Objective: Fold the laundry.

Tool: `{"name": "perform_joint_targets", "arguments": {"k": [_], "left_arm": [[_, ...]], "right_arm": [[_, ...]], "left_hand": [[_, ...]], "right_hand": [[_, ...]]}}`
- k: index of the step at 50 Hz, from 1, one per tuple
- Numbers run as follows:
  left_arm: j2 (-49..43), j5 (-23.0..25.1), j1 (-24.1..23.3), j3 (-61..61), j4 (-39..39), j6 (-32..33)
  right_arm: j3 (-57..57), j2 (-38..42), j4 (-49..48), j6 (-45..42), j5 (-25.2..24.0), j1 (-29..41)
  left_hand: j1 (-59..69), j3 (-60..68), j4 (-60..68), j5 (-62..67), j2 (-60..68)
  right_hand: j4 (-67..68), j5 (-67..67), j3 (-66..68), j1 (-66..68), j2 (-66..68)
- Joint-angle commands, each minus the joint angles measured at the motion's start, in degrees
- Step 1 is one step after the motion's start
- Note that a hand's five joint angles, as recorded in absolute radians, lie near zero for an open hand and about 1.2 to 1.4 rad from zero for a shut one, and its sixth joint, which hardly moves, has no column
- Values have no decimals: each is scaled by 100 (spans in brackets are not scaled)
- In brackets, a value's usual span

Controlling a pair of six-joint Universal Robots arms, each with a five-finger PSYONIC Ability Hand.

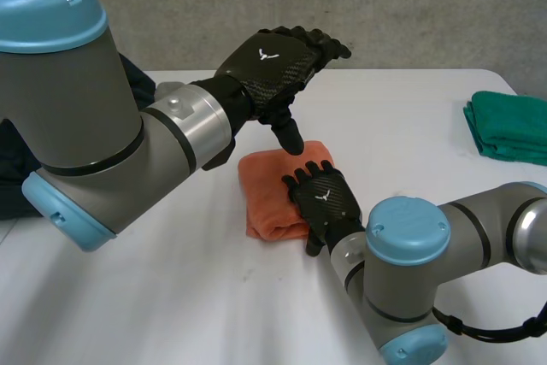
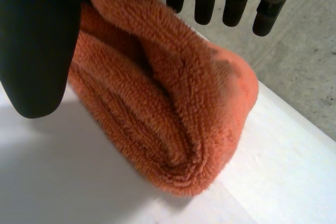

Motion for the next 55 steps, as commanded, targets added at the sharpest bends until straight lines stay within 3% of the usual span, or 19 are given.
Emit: {"name": "perform_joint_targets", "arguments": {"k": [1,20,22,26,27,34,42,50,55], "left_arm": [[-32,0,2,0,0,0],[-32,9,37,-26,27,0],[-32,9,37,-26,27,0],[-32,9,37,-26,27,-9],[-32,9,37,-26,27,0],[-15,0,63,-26,27,-9],[135,0,160,-35,35,-70],[179,-8,195,-35,35,-211],[126,-8,169,-35,44,-193]], "right_arm": [[-162,278,-81,-148,-7,-18],[-742,752,-714,-553,-24,-80],[-812,788,-740,-570,-24,-97],[-1041,893,-811,-676,-51,-141],[-1137,884,-889,-711,-42,-185],[-1498,604,-1478,-536,-59,-510],[-2710,541,-1664,-87,-138,-1546],[-4248,1138,-1400,290,-410,-2926],[-5197,1859,-1400,466,-858,-3709]], "left_hand": [[-102,-184,-125,-274,-134],[-102,-184,-125,-274,-134],[-102,-184,-125,-274,-134],[-102,-184,-125,-274,-134],[-102,-184,-125,-274,-134],[-102,-184,-125,-274,-134],[-102,-184,-125,-274,-134],[-102,-184,-125,-274,-134],[-102,-184,-125,-274,-134]], "right_hand": [[198,136,217,159,219],[1744,1682,1763,1705,1765],[2482,2419,2500,2443,2503],[6664,6602,6683,6625,6685],[6793,6731,6812,6754,6814],[6795,6732,6813,6756,6816],[6795,6732,6813,6756,6816],[6795,6732,6813,6756,6816],[6795,6732,6813,6756,6816]]}}
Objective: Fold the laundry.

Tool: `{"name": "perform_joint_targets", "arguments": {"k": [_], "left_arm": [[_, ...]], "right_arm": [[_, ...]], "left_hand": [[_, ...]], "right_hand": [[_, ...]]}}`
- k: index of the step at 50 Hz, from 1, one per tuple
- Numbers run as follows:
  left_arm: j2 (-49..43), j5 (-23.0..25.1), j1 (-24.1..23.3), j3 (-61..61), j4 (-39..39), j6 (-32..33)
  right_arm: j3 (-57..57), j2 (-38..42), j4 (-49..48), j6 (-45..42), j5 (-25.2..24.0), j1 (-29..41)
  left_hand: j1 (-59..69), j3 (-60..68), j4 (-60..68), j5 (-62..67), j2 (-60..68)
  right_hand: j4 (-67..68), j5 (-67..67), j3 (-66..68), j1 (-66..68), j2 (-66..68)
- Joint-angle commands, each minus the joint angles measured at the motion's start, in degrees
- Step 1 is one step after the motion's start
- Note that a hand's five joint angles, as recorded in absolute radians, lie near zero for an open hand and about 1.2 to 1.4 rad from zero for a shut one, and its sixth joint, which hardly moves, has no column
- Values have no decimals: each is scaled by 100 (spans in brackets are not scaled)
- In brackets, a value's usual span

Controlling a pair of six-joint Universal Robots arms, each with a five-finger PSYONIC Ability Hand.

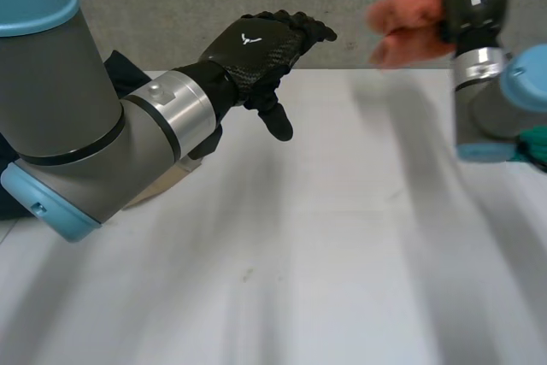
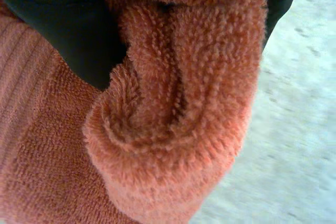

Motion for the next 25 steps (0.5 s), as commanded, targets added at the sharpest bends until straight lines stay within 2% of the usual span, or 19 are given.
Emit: {"name": "perform_joint_targets", "arguments": {"k": [1,6,12,19,25], "left_arm": [[-81,-1,-29,-2,9,-10],[-142,-1,-38,-2,35,-1],[-213,-1,-29,7,44,-1],[-309,-1,-46,33,53,-1],[-327,-1,-64,16,53,-1]], "right_arm": [[-1301,967,48,237,-590,-1089],[-1828,1713,31,228,-1134,-1651],[-1777,2224,4,166,-1522,-2240],[-979,2217,-39,-62,-2022,-2557],[-222,1891,-224,-177,-2129,-2654]], "left_hand": [[-102,-184,-125,-274,-134],[-102,-184,-125,-274,-134],[-102,-184,-125,-274,-134],[-102,-184,-125,-274,-134],[-102,-184,-125,-274,-134]], "right_hand": [[1172,1644,1370,2081,1466],[1172,1644,1370,2081,1466],[1172,1644,1370,2081,1466],[1172,1644,1370,2081,1466],[1172,1644,1370,2081,1466]]}}
